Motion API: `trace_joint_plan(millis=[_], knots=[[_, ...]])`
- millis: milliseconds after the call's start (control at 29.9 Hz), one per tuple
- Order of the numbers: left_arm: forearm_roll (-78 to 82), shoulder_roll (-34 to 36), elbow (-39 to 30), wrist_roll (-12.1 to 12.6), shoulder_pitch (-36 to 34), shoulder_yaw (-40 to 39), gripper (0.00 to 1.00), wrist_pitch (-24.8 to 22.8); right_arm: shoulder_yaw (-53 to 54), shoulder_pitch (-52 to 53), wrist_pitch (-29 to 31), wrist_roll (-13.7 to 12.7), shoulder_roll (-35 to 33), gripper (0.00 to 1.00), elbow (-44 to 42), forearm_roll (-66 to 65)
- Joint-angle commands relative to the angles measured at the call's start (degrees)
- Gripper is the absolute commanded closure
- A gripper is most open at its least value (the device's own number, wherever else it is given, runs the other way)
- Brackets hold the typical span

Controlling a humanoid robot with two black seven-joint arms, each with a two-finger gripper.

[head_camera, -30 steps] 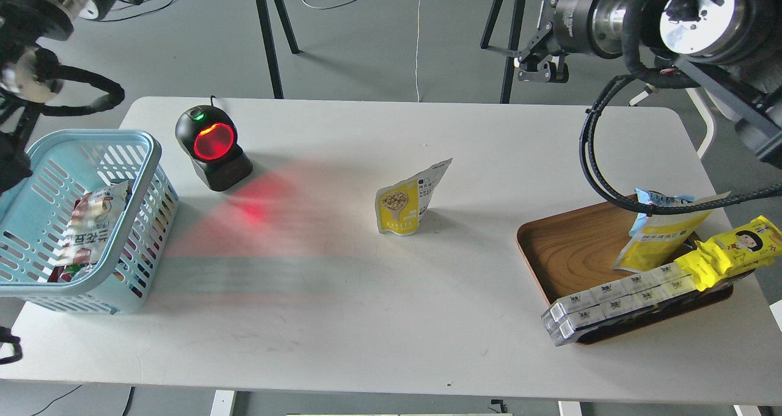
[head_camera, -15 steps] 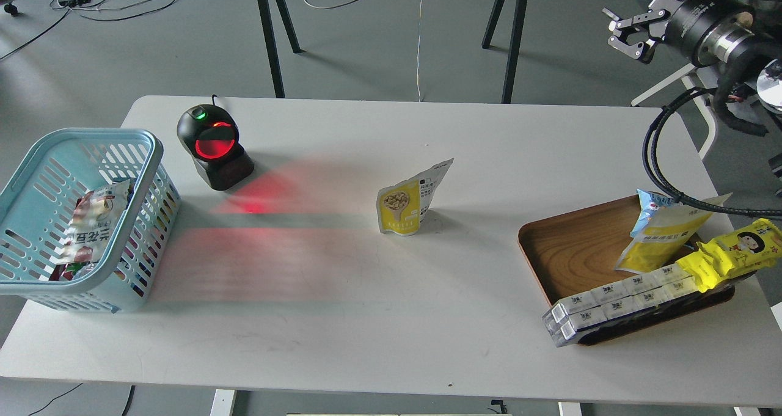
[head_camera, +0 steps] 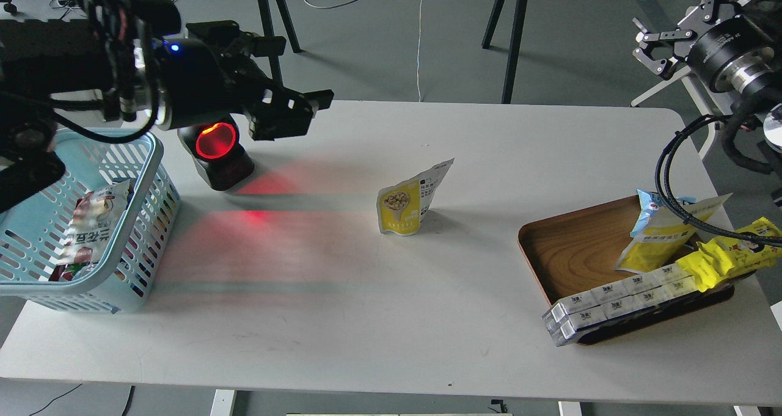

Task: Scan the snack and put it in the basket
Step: 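Reach the left gripper to the yellow bag and grasp it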

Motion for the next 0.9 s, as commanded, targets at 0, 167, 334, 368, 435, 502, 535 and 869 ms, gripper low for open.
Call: trace_joint_plan(millis=[0, 167, 334, 368, 435, 502, 535, 869], knots=[[10.9, -6.7, 0.2, 2.2, 0.1, 3.3, 0.0, -0.8, 1.6, -3.1, 2.3, 2.0, 0.1, 0.01, -1.0, 0.6], [13.2, -15.4, 1.5, 8.6, 0.5, 7.2, 0.0, -4.0, 3.0, -5.6, 2.3, 3.2, 0.1, 0.01, -1.0, 0.6], [14.3, -22.3, 5.1, 11.3, 2.0, 7.8, 0.01, -5.2, 3.0, -5.7, 2.3, 3.3, 0.2, 0.01, -1.1, 0.6], [15.4, -23.3, 6.3, 11.3, 2.6, 7.7, 0.01, -5.2, 3.0, -5.7, 2.3, 3.3, 0.3, 0.01, -1.1, 0.6], [18.7, -25.8, 8.4, 11.3, 4.2, 7.6, 0.01, -5.2, 3.0, -5.8, 2.3, 3.3, 0.3, 0.01, -1.1, 0.5], [19.9, -27.8, 9.9, 11.2, 4.7, 7.6, 0.01, -5.2, 3.0, -5.8, 2.3, 3.3, 0.4, 0.01, -1.1, 0.5], [19.9, -28.4, 10.5, 11.2, 4.9, 7.6, 0.01, -5.2, 3.0, -5.8, 2.3, 3.4, 0.4, 0.01, -1.1, 0.5], [19.9, -32.3, 18.7, 11.2, 6.6, 7.6, 0.06, -5.2, 3.0, -5.1, 2.3, 3.4, 1.3, 0.01, -0.9, 0.5]])
